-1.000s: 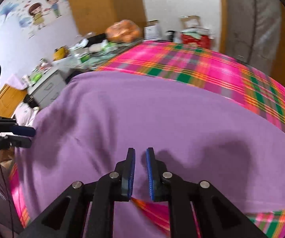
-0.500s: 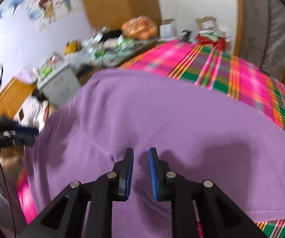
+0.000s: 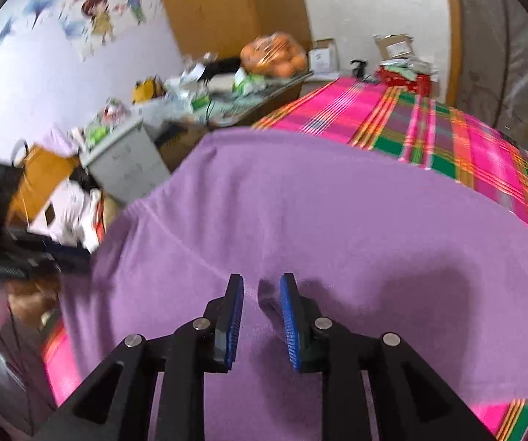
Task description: Fold clothes
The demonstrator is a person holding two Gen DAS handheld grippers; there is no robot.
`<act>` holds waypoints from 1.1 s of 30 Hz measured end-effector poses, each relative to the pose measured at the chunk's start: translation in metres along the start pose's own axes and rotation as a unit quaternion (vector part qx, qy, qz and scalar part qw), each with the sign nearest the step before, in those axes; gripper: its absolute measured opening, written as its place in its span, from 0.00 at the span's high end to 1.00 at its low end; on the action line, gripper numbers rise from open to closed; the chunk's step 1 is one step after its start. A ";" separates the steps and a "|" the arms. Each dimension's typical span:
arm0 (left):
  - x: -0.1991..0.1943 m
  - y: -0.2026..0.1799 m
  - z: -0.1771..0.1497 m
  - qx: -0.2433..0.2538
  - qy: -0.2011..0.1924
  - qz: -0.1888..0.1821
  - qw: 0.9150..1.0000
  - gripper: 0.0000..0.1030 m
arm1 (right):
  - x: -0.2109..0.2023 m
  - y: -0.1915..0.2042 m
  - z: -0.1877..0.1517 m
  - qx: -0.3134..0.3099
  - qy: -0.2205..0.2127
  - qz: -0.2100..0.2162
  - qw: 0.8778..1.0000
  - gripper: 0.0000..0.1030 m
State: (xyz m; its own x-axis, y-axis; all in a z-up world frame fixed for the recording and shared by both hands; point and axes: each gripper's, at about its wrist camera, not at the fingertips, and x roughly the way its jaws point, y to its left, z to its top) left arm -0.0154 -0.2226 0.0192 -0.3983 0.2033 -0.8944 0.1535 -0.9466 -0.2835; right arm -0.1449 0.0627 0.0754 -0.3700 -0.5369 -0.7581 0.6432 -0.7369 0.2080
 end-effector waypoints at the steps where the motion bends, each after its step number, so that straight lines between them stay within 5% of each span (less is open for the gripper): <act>1: 0.000 0.000 -0.001 0.002 0.001 0.004 1.000 0.65 | -0.011 0.000 -0.004 0.007 -0.009 0.002 1.000 0.78; 9: 0.002 -0.008 -0.014 0.059 0.009 0.047 0.997 0.65 | -0.068 0.003 -0.046 0.036 -0.031 0.028 0.998 0.73; 16: -0.017 0.012 -0.017 -0.003 -0.018 0.026 0.999 0.65 | -0.061 0.048 -0.091 -0.008 0.006 0.075 0.997 0.66; 25: -0.031 0.037 -0.028 -0.071 -0.039 0.009 0.997 0.59 | -0.060 0.074 -0.106 -0.014 -0.006 0.113 0.993 0.66; 33: -0.008 0.029 -0.025 -0.036 0.006 0.000 0.999 0.57 | -0.061 0.071 -0.112 0.007 -0.004 0.117 0.993 0.66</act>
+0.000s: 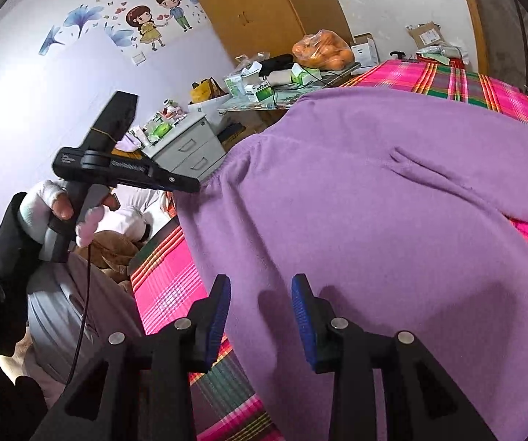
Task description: Fold clothes
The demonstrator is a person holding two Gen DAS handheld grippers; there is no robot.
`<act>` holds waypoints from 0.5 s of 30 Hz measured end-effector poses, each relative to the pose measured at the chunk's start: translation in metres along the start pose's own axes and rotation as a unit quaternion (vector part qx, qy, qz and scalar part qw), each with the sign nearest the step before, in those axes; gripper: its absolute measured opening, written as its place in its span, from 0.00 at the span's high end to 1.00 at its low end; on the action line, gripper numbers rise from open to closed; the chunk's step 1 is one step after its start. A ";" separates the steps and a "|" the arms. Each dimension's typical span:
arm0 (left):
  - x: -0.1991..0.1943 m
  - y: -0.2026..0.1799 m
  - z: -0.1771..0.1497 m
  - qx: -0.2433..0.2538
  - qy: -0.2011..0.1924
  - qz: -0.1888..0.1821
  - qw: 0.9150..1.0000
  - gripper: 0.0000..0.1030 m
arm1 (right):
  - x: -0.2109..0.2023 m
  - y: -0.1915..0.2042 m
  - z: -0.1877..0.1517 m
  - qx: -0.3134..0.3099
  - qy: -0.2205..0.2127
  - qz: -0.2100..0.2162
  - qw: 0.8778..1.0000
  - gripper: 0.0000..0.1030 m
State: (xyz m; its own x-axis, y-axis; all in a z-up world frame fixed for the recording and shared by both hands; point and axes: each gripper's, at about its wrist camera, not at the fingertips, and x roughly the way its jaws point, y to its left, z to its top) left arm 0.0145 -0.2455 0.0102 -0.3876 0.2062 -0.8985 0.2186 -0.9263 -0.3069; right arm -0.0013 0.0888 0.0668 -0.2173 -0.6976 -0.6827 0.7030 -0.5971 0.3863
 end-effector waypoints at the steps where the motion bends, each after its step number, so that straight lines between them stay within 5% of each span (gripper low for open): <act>1: 0.004 -0.001 0.001 0.007 0.007 0.005 1.000 0.57 | 0.001 0.001 0.000 0.001 0.001 0.001 1.000 0.66; 5: 0.006 0.000 0.001 0.011 0.011 0.002 1.000 0.58 | 0.005 0.002 -0.002 0.002 0.005 0.004 1.000 0.66; 7: 0.001 0.000 0.000 0.011 0.002 -0.008 1.000 0.65 | 0.007 0.002 -0.002 0.002 0.006 0.005 1.000 0.66; 11: -0.007 0.001 0.000 0.010 -0.008 -0.031 0.999 0.93 | 0.008 0.001 -0.003 0.006 0.007 0.006 1.000 0.66; 15: -0.017 0.000 0.000 0.025 -0.021 -0.035 0.999 0.95 | 0.008 0.002 -0.003 0.008 0.001 0.012 1.000 0.66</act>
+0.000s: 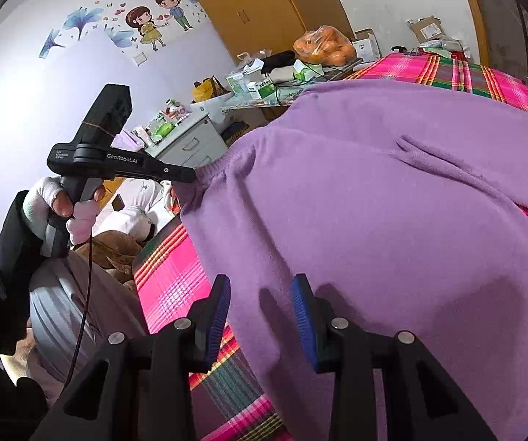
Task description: Fold clothes
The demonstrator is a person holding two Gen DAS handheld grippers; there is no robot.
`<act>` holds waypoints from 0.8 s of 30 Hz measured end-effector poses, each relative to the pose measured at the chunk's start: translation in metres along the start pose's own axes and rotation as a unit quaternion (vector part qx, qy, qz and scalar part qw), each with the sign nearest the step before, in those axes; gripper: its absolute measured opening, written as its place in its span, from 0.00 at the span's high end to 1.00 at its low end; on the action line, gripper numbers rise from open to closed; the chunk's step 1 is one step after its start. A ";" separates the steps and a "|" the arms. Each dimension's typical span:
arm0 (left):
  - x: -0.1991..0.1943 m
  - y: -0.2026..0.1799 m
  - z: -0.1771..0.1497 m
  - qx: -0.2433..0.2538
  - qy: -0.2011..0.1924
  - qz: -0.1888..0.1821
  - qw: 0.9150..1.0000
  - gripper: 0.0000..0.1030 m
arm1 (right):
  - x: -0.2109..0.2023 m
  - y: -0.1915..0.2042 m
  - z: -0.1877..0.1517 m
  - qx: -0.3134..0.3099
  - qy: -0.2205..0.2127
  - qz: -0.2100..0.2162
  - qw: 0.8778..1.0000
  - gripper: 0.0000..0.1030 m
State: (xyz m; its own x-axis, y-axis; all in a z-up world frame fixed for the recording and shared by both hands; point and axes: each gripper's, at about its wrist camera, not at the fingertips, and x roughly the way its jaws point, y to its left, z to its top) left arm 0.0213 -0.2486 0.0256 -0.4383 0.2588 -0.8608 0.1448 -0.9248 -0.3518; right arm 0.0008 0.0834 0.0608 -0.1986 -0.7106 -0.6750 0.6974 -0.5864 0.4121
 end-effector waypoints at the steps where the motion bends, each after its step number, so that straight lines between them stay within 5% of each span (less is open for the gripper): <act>1: -0.004 0.000 0.000 0.002 -0.007 -0.001 1.000 0.95 | 0.000 0.001 0.000 -0.001 -0.002 0.003 1.000 0.66; 11: -0.029 0.016 -0.002 -0.016 -0.052 -0.025 0.998 0.96 | 0.009 0.008 -0.001 -0.017 0.001 0.013 1.000 0.66; 16: -0.029 0.021 -0.006 -0.014 -0.038 -0.025 0.999 0.96 | 0.029 0.009 -0.007 -0.031 0.036 0.009 0.999 0.68; 21: -0.016 0.023 -0.008 -0.010 -0.012 0.031 0.999 0.95 | 0.030 0.013 -0.008 -0.037 0.033 0.024 0.998 0.69; 24: -0.027 0.030 -0.005 -0.033 -0.043 0.057 0.997 0.95 | 0.024 0.015 -0.007 -0.032 0.017 0.045 0.998 0.69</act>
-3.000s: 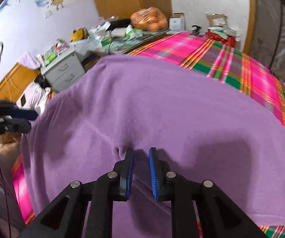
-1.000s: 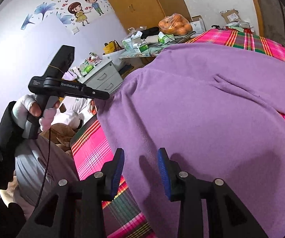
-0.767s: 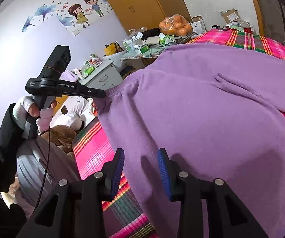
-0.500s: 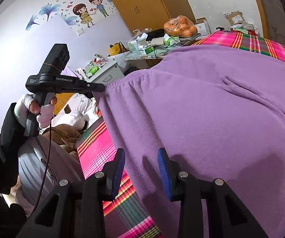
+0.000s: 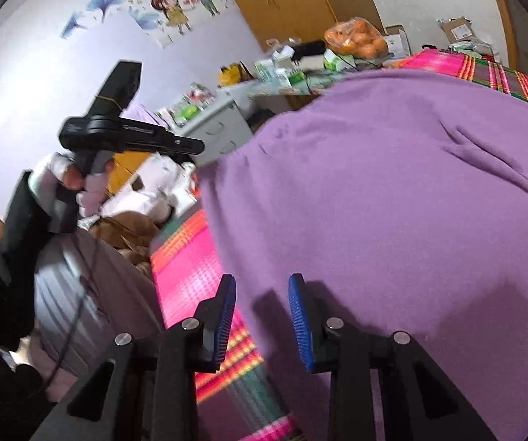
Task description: Fold clothes
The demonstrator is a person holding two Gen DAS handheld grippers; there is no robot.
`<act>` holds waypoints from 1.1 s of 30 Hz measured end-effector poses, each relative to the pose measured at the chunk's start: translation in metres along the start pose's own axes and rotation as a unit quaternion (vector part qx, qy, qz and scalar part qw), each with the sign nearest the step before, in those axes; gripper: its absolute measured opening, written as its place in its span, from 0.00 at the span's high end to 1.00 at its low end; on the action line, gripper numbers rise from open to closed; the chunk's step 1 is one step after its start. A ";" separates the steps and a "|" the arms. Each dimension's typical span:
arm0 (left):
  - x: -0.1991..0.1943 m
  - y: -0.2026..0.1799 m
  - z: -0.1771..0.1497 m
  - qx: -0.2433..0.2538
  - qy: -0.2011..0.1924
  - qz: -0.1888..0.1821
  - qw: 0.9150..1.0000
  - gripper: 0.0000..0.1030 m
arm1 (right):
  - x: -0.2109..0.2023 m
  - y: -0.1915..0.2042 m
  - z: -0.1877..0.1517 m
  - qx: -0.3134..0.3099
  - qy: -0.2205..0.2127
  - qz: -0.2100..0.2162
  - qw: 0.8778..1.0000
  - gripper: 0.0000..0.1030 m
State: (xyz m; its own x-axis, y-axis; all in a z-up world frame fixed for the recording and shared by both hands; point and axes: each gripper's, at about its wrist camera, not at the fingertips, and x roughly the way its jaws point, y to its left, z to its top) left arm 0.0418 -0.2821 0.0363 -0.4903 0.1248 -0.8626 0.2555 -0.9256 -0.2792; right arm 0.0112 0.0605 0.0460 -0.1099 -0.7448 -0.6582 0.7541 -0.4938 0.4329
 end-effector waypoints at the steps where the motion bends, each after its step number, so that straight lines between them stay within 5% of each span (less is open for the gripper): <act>1: -0.005 0.004 0.002 -0.012 -0.014 -0.005 1.000 0.95 | 0.001 -0.001 0.001 0.004 -0.002 0.003 1.000 0.69; 5: -0.016 -0.007 0.007 -0.017 -0.050 -0.046 0.998 0.95 | 0.010 -0.005 -0.001 0.016 0.022 0.004 1.000 0.70; 9: 0.002 -0.046 0.007 0.038 -0.013 -0.095 0.995 0.95 | -0.006 -0.009 0.005 0.034 -0.012 0.004 0.999 0.70; 14: 0.029 -0.074 0.005 0.081 0.042 -0.094 0.991 0.94 | -0.024 -0.046 0.008 0.113 -0.059 -0.034 0.991 0.70; 22: 0.059 -0.090 -0.009 0.117 0.109 -0.060 0.985 0.88 | -0.030 -0.106 -0.002 0.261 -0.071 0.003 0.963 0.75; 28: 0.048 -0.097 0.001 0.106 0.074 -0.075 0.989 0.88 | -0.068 -0.142 0.010 0.306 -0.135 -0.031 0.942 0.75; 33: 0.048 -0.108 0.010 0.100 0.064 -0.086 0.989 0.88 | -0.082 -0.169 0.001 0.346 -0.135 -0.063 0.926 0.75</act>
State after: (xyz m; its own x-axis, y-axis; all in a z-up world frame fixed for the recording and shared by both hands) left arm -0.0173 -0.1800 0.0295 -0.4003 0.3183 -0.8593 0.0022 -0.9374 -0.3483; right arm -0.1084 0.2044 0.0272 -0.3972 -0.7010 -0.5924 0.1396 -0.6841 0.7159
